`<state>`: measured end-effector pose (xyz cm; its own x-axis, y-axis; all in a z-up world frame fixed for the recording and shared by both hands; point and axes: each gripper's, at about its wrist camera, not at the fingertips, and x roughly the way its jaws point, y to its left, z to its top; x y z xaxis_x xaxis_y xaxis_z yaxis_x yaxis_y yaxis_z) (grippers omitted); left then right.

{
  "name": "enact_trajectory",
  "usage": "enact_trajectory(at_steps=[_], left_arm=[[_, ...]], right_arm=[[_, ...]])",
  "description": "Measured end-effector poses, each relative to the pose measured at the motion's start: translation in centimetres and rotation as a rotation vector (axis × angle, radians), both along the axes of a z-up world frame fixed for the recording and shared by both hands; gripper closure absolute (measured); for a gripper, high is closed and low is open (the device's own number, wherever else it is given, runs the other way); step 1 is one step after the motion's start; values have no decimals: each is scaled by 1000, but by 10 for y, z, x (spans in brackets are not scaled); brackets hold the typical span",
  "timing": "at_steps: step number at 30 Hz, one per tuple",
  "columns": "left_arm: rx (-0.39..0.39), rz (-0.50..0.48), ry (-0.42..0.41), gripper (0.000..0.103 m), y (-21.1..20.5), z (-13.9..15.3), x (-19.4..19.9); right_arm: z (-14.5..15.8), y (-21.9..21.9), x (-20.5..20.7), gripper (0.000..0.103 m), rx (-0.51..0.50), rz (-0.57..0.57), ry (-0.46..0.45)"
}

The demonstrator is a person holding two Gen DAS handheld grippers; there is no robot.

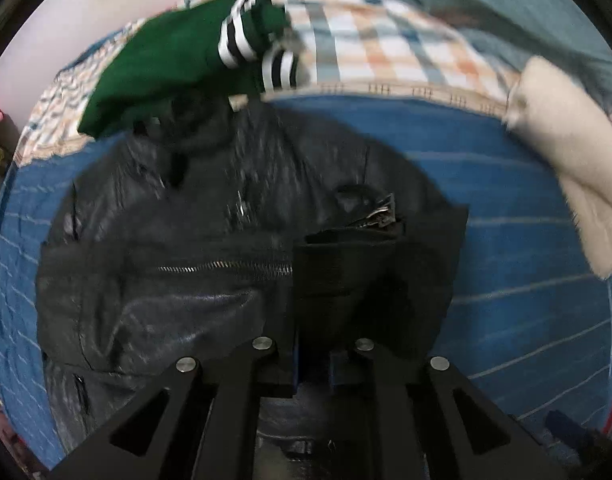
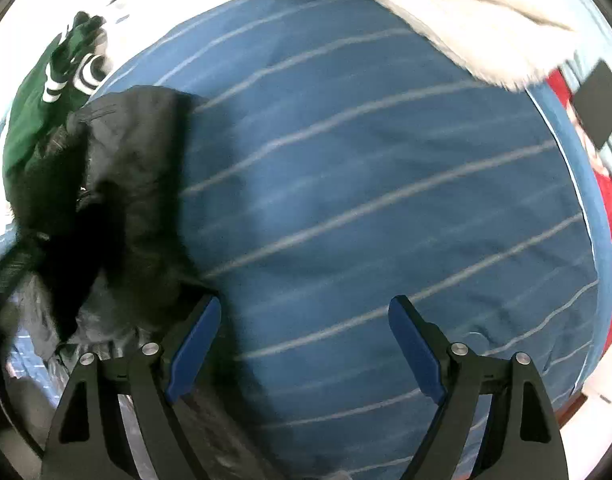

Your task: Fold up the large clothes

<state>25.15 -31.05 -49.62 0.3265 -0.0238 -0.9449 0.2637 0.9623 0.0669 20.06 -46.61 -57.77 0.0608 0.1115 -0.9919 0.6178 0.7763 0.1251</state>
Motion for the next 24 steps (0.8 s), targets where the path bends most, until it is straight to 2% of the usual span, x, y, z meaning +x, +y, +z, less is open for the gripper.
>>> enact_trajectory(at_steps=[2,3,4,7,10,12,15,17,19,21,24], left_arm=[[-28,-2,4,68,0,0,-3],[-60,-6,10,20,-1,5,-3],[-75,-6,6,0,-4,11,-3],[-75,0,-27,0,-5,28,-8],[-60,42,-71,0,22,57,-11],[-14,89,-104,0,50,70,-14],[122,208,-152,0,118,81,-20],[226,283,-157,0,162,71,-17],[311,334,-137,0,198,52,-9],[368,402,-95,0,236,26,1],[425,442,-49,0,272,-15,19]], right_arm=[[-2,-11,-8,16,27,-5,-6],[-2,-16,-12,16,43,-4,-13],[-1,-22,-15,16,57,1,-17],[9,-35,-20,16,99,13,-40],[24,-42,-17,16,133,14,-72],[37,-45,-11,16,156,17,-105],[50,-40,13,16,234,35,-161],[50,-29,34,28,302,70,-196],[44,-13,58,53,325,117,-197],[40,7,78,64,328,164,-190],[23,40,110,64,269,272,-182]])
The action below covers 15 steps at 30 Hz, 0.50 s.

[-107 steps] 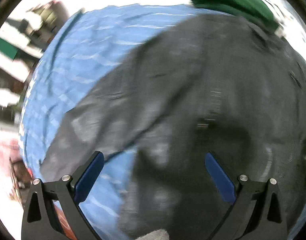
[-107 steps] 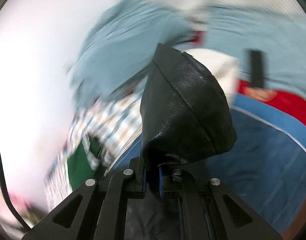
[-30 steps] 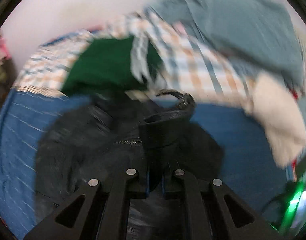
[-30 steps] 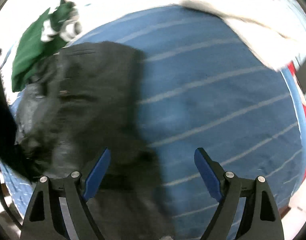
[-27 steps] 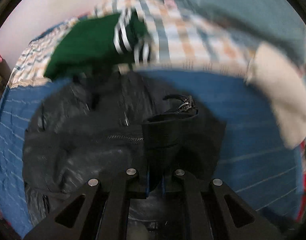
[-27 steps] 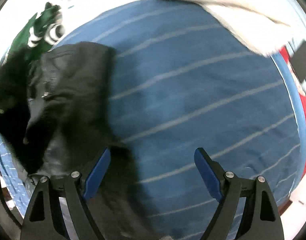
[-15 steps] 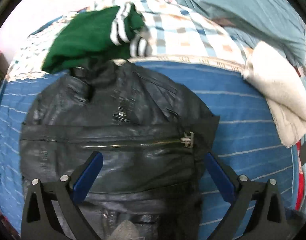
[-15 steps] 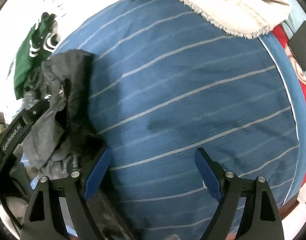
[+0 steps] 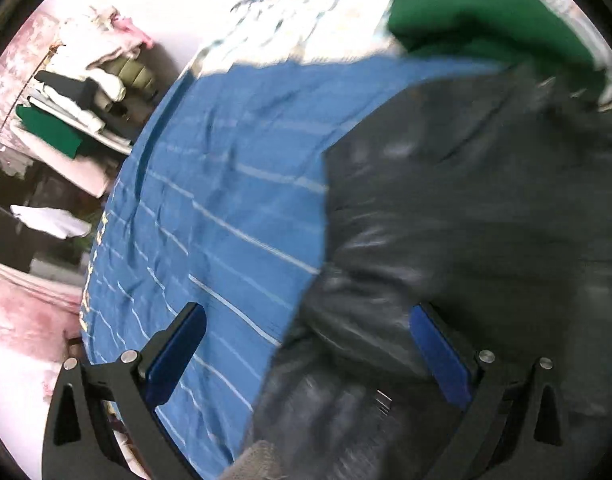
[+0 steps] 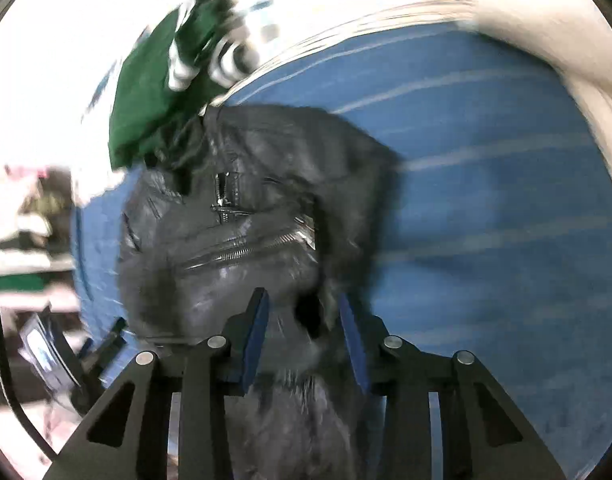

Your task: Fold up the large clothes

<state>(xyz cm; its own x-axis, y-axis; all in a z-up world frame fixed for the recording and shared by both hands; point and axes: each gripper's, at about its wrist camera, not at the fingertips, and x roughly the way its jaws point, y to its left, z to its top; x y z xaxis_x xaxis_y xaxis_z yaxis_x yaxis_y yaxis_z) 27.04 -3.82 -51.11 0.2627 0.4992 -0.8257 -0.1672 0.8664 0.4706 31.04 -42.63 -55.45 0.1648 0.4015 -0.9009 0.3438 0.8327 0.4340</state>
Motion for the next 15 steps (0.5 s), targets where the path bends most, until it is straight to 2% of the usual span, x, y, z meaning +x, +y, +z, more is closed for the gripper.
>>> enact_trajectory(at_steps=[2,3,4,5,8,10,11,13,15], left_arm=[[-30,-19,38,0,12,-26,7],[-44,-31,32,0,13,-31,7],[-33,-52,12,0,10,-32,6],[-18,-66,7,0,7,-30,3],[18,-88,-9,0,2,-31,-4],[12,-85,-28,0,2,-31,-7],[-8,-73,-34,0,4,-31,-8],[-46,-62,-29,0,10,-31,-5],[-72,-57,-20,0,13,-29,0]], right_arm=[[-38,21,19,64,-90,78,80],[-53,27,20,69,-137,116,117],[-72,34,22,68,-175,154,152],[-74,37,23,68,-198,159,149],[-51,41,24,64,-244,167,183],[-27,33,9,48,-213,108,173],[-19,30,-2,44,-197,87,171],[-14,32,-19,42,-172,83,191],[-23,38,-36,42,-152,110,234]])
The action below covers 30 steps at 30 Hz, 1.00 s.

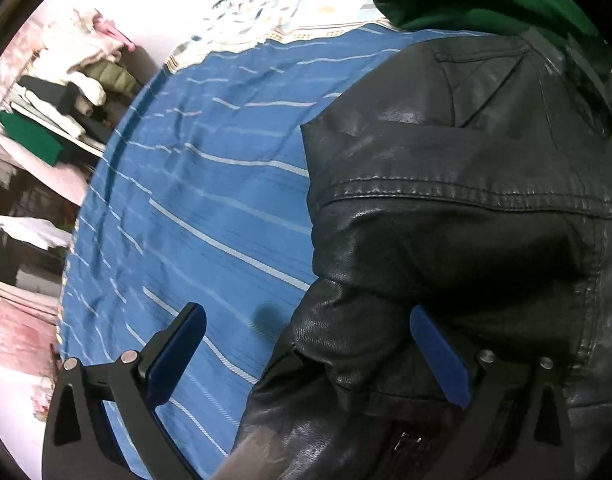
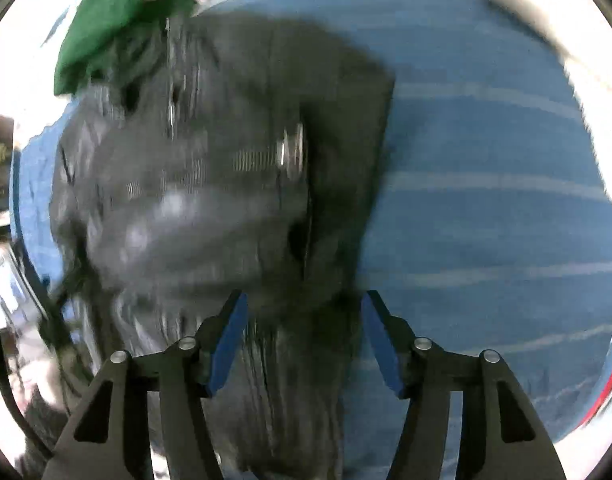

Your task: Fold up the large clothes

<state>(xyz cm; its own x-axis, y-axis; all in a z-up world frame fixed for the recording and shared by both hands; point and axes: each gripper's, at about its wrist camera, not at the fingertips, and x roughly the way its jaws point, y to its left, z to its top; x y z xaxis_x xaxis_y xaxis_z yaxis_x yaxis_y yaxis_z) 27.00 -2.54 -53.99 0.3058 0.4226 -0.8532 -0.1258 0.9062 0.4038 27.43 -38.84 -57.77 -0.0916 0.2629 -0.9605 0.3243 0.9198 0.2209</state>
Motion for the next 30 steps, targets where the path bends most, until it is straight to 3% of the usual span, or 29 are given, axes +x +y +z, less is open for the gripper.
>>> enact_trajectory(at_steps=[3,5,6,9,13,15,18,21,23,26,30], left_arm=[[-32,26,-8,0,3,4,-3],[-44,18,-16,0,5,1,-4],[-52,14,-19,0,6,0,-3],[-57,-1,-24,0,5,-2,-3],[5,3,-11,0,-3,5,-3],[57,21,-7,0,-9,10,-7],[189,57,13,0,-22,18,-18],[331,74,20,0,-48,29,-43],[416,81,25,0,-76,38,-71],[473,85,63,0,-118,43,-110],[487,44,119,0,-191,45,-166]], right_arm=[[-29,18,-14,44,-8,59,74],[-38,24,-19,70,-136,127,88],[-40,22,-20,70,-175,120,90],[-52,-20,-38,63,-105,-92,116],[-43,-1,-32,60,-179,37,122],[-31,0,-29,57,-177,43,109],[-15,-10,-33,34,-131,18,80],[4,-27,-42,32,-140,43,21],[8,-38,-49,29,-145,66,11],[13,-64,-71,29,-127,100,18],[19,-114,-86,29,-141,161,13]])
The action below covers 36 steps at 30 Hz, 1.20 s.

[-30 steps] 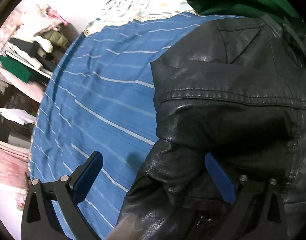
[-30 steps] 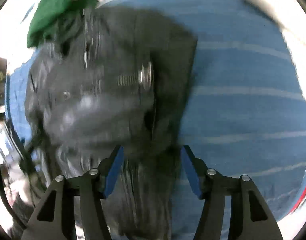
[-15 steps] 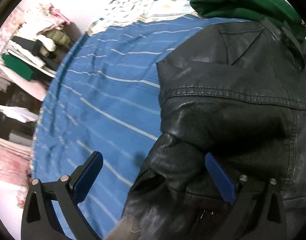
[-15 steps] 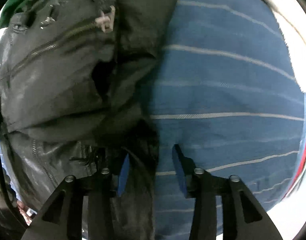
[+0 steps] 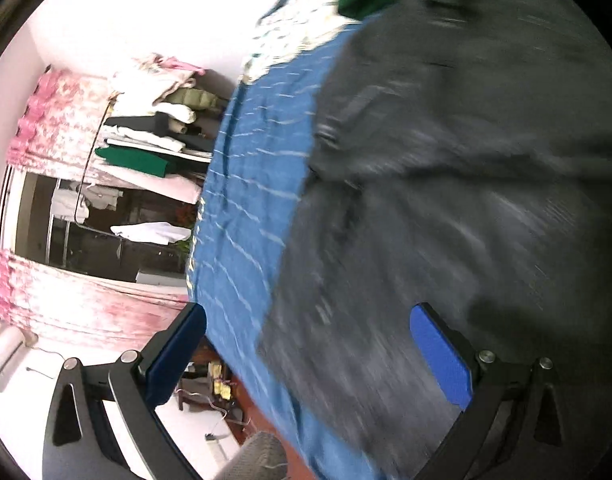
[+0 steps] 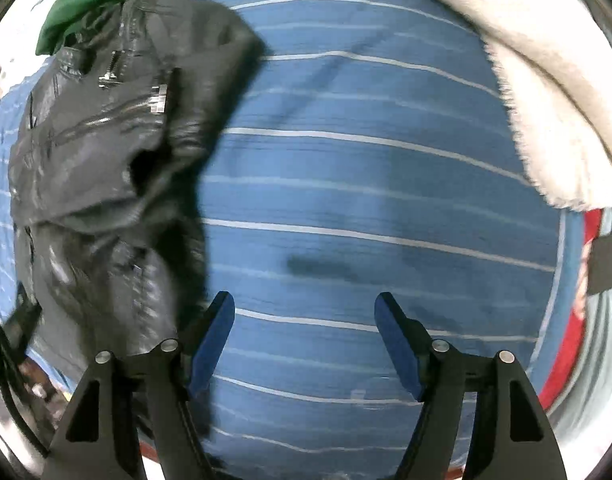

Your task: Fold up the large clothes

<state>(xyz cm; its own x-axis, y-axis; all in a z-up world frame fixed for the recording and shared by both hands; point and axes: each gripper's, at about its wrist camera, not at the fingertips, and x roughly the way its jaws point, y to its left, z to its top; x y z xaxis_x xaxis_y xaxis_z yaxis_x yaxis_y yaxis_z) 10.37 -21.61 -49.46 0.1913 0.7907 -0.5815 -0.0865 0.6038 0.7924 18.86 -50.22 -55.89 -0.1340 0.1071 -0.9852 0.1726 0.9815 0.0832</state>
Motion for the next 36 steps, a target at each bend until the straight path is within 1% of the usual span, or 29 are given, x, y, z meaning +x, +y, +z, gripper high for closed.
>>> enact_trajectory(at_steps=[2,3,4,6,8,9,11,12,13,15,16,18,20,21,22,23,24,25,26,27,29,30,31,34,35,36], left_arm=[[-14,-30,36,0,-40,0,-29],[-25,-39,47,0,-52,0,-37],[-41,-51,62,0,-69,0,-49],[-79,-78,96,0,-101,0,-70],[-114,-108,117,0,-133,-3,-89],[-115,-122,124,0,-141,-5,-91],[-98,-161,143,0,-164,-23,-96],[-84,-168,154,0,-170,-31,-95],[-57,-164,168,0,-172,-47,-91],[-14,-138,178,0,-168,-66,-83],[-7,-113,166,0,-163,-72,-77],[-15,-71,122,0,-153,-73,-68],[-7,-40,78,0,-141,-70,-56],[-3,-30,66,3,-137,-67,-55],[0,-14,50,17,-129,-65,-52],[-29,10,34,25,-118,-61,-48],[-71,33,22,44,-109,-57,-47],[-124,51,5,64,-100,-52,-45],[-170,57,-14,73,-92,-45,-44],[-186,53,-27,85,-87,-40,-43],[-200,32,-45,89,-83,-31,-41],[-214,27,-52,91,-82,-29,-41],[-229,19,-55,92,-80,-25,-41],[-257,-4,-58,92,-79,-19,-44],[-266,-11,-58,92,-79,-17,-47],[-275,-14,-60,92,-81,-16,-47]], right_arm=[[3,-21,-9,29,2,16,9],[5,-29,-12,29,2,22,11],[5,-47,-17,29,-2,32,12],[7,-68,-22,29,-15,47,18],[6,-92,-30,29,-19,41,33],[4,-100,-19,29,-20,37,39],[0,-121,-23,29,-28,26,51],[-4,-124,-23,29,-30,20,59],[-7,-133,-24,29,-28,12,66],[-10,-145,-24,29,-19,7,68],[-12,-148,-23,29,-8,9,67],[-15,-155,-20,29,31,9,61],[-20,-157,-14,29,93,11,49],[-21,-157,-11,29,117,12,40],[-25,-155,-5,29,174,17,22],[-27,-159,6,29,214,19,11],[-31,-153,17,27,284,18,-6],[-38,-143,26,23,371,12,-20],[-45,-128,30,21,437,2,-29],[-53,-123,44,21,528,-18,-43],[-69,-110,63,21,667,-56,-61],[-78,-92,64,21,703,-68,-64],[-86,-85,74,21,757,-85,-65],[-103,-77,94,21,844,-167,-44],[-104,-75,95,22,846,-194,-43],[-104,-59,99,37,848,-211,-51]])
